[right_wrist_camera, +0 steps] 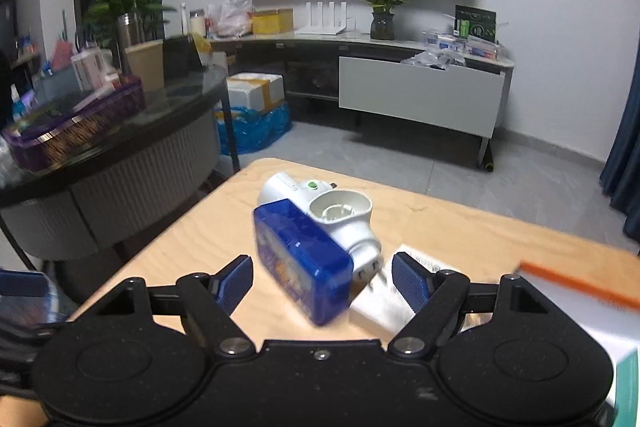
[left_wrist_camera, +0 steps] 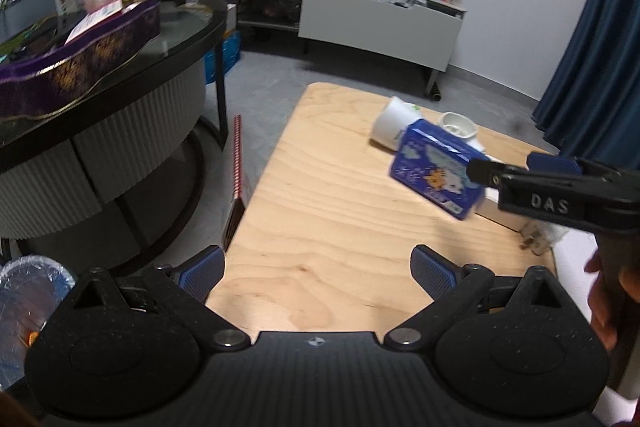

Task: Organize rigid objects
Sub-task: 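Grasp the blue toothbrush box with the right tool and lift it, then grasp the blue toothbrush box with the left tool while the right tool releases it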

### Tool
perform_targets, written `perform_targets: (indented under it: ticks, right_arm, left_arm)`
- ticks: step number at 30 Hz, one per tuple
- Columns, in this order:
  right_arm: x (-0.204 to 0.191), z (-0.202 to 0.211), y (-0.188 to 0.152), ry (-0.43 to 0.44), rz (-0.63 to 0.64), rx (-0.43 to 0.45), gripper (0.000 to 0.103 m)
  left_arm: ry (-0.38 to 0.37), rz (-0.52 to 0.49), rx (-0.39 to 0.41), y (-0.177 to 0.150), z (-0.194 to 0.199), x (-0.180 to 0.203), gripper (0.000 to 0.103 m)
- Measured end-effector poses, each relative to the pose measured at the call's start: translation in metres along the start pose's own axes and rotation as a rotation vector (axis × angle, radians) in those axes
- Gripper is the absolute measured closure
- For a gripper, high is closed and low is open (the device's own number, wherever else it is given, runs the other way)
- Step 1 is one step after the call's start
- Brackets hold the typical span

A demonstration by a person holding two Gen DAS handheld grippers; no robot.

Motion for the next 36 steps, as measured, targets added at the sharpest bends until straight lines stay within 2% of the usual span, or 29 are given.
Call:
perform_targets:
  ticks: [2, 4, 6, 8, 10, 11, 12, 15, 16, 17, 18, 19, 21, 24, 28, 31, 34, 36]
  right_arm:
    - [-0.002, -0.013, 0.0, 0.022, 0.021, -0.025, 0.013]
    - [-0.004, -0.026, -0.001, 0.02, 0.047, -0.052, 0.018]
    - [-0.006, -0.034, -0.004, 0.017, 0.066, -0.073, 0.041]
    - [-0.006, -0.041, -0.007, 0.025, 0.039, -0.09, 0.046]
    - [-0.007, -0.044, -0.009, 0.079, -0.037, -0.096, 0.055]
    - [-0.005, -0.044, -0.01, 0.101, -0.102, -0.103, 0.063]
    - [-0.002, -0.043, -0.012, 0.114, -0.184, -0.103, 0.063]
    - [0.008, -0.034, -0.023, 0.291, -0.545, -0.098, 0.063]
    - [0.012, -0.03, -0.028, 0.317, -0.625, -0.094, 0.062]
    - [0.015, -0.025, -0.034, 0.301, -0.667, -0.099, 0.052]
    - [0.019, -0.019, -0.04, 0.269, -0.684, -0.106, 0.021]
    - [0.022, -0.011, -0.044, 0.228, -0.684, -0.101, 0.015]
    - [0.028, 0.009, -0.044, 0.154, -0.617, -0.061, 0.016]
    - [0.029, 0.042, -0.042, 0.093, -0.499, 0.0, 0.016]
    - [0.038, 0.077, -0.048, -0.066, -0.371, 0.035, 0.016]
    - [0.046, 0.091, -0.053, -0.112, -0.339, 0.038, 0.016]
    - [0.056, 0.1, -0.059, -0.126, -0.35, 0.044, 0.016]
    - [0.06, 0.103, -0.062, -0.138, -0.343, 0.043, 0.016]
  left_arm:
    - [0.0, 0.006, -0.007, -0.001, -0.003, -0.003, 0.001]
    - [0.005, 0.01, -0.01, -0.001, -0.006, -0.006, 0.001]
    - [0.008, 0.017, -0.013, 0.0, -0.009, -0.009, 0.001]
    - [0.01, 0.021, -0.012, 0.0, -0.009, -0.011, 0.001]
    - [0.013, 0.025, -0.013, -0.001, -0.01, -0.012, 0.001]
    - [0.014, 0.027, -0.015, -0.001, -0.01, -0.012, 0.001]
    - [0.015, 0.027, -0.015, -0.001, -0.01, -0.011, 0.001]
    - [0.015, 0.037, -0.01, 0.001, -0.008, -0.013, 0.001]
    - [0.015, 0.04, -0.009, 0.002, -0.008, -0.012, 0.001]
    - [0.014, 0.041, -0.008, 0.002, -0.008, -0.012, 0.001]
    - [0.014, 0.042, -0.008, 0.003, -0.008, -0.011, 0.001]
    - [0.011, 0.042, -0.007, 0.003, -0.008, -0.01, 0.001]
    - [0.004, 0.04, -0.006, 0.004, -0.008, -0.005, 0.001]
    - [-0.025, 0.04, -0.008, 0.006, -0.01, 0.008, 0.001]
    - [-0.065, 0.022, -0.007, 0.012, -0.018, 0.041, 0.0]
    - [-0.082, 0.007, -0.001, 0.017, -0.027, 0.07, 0.0]
    - [-0.061, -0.011, 0.008, 0.02, -0.039, 0.094, 0.0]
    - [-0.021, -0.04, 0.005, 0.019, -0.05, 0.106, 0.0]
Point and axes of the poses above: each gripper's, at about its wrist camera, not at the fingertips, and z roughly against the way its jaws point, x to its right, y to its top, the point moved 9 cm from there along -z, roughly the way its jaws point, and after that the axes turned 12 degrees about y, right-handed, at the moved point
